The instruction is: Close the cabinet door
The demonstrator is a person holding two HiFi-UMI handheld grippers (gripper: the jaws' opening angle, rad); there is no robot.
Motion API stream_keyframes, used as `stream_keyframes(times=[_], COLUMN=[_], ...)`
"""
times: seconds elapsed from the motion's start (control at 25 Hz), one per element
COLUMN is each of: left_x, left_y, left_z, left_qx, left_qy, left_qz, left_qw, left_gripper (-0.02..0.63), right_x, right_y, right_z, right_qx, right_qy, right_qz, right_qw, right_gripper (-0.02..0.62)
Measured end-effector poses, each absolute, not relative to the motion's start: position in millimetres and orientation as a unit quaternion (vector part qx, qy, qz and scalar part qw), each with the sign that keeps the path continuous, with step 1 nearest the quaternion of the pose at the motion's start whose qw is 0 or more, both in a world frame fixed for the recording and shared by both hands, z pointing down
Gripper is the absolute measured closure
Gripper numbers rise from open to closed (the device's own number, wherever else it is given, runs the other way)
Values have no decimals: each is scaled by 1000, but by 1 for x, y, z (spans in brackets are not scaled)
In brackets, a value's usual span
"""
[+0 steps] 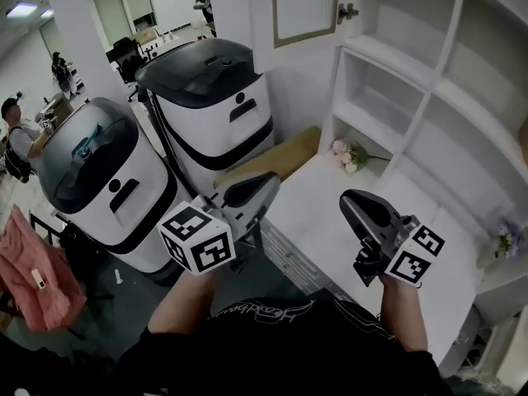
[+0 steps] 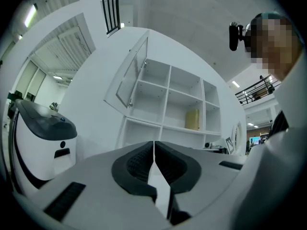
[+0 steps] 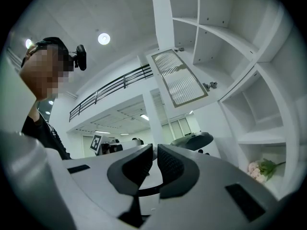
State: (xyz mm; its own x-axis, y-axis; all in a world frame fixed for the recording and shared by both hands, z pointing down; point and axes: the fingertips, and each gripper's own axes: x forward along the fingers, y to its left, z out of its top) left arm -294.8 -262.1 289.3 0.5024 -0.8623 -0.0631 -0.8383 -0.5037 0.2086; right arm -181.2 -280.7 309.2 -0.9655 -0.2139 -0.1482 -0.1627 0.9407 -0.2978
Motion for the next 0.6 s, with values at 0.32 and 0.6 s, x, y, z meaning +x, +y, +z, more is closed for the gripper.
stream_keyframes(times=[0.32,0.6], left_x=[-338,-373], left_y=[-318,-365], left_z=[273,244], left_qx=[844,832], left_qy=[-533,-552], left_qz=[-66,-58], left_qw=[14,-19], left_gripper=[580,497], right_x=[-180,-175], right_y=[-307,-325], right_z=[307,319], right_qx=[-130,-153], right_qy=[978,974], right_qz=[-133,-140], right_qw=[93,90], right_gripper=[538,538])
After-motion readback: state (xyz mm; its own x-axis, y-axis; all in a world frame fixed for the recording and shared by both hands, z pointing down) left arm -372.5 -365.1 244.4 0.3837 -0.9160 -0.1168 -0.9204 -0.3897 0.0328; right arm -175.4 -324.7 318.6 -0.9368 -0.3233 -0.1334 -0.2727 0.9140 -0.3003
